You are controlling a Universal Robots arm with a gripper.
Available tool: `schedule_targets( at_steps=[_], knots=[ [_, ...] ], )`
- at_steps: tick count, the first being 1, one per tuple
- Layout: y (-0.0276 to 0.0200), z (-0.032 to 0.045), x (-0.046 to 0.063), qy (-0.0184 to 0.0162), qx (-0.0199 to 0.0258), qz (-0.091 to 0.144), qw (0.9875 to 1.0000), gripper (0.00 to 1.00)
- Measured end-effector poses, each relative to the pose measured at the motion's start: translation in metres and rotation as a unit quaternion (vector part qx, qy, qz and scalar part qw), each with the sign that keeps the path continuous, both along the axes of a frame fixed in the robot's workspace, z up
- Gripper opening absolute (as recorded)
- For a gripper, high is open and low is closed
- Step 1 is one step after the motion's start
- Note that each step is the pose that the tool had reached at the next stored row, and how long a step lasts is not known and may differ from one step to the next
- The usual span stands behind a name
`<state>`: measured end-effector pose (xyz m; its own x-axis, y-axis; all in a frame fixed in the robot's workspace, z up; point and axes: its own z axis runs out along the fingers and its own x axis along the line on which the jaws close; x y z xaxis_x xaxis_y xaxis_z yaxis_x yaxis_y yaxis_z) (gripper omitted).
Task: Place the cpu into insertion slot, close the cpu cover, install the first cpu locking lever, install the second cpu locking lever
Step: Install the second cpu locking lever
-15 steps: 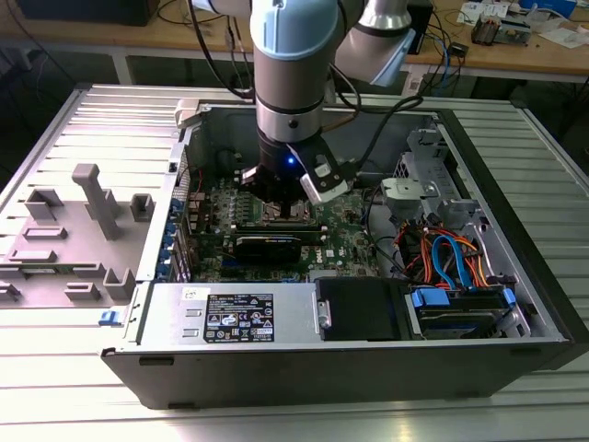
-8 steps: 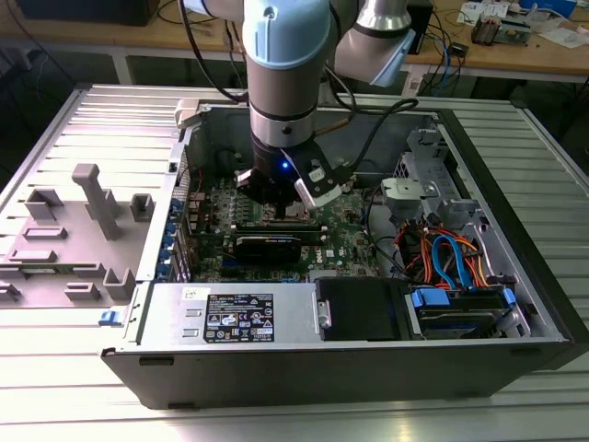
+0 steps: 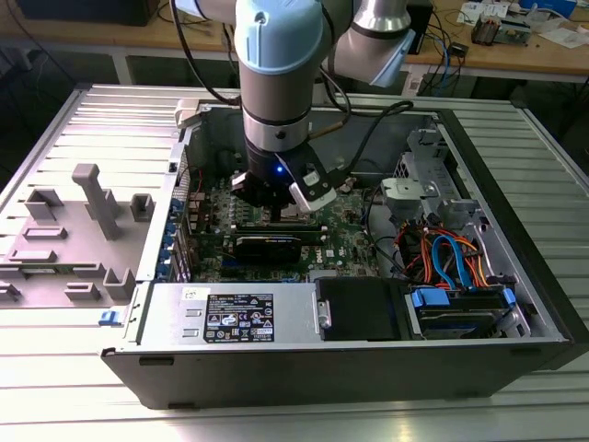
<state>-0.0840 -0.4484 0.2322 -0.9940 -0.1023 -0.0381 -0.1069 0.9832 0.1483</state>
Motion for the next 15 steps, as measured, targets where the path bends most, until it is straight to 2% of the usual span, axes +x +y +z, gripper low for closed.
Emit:
schedule_targets(
  at_steps=[6, 11, 15],
  knots=[
    [-0.0037, -0.0006, -0.005, 0.0, 0.0026, 0.007, 1.0, 0.11],
    [-0.004, -0.0007, -0.01, 0.0, 0.0099, 0.011, 0.9999, 0.11],
    [-0.004, -0.0009, -0.012, 0.0, 0.0112, 0.012, 0.9999, 0.11]
  ],
)
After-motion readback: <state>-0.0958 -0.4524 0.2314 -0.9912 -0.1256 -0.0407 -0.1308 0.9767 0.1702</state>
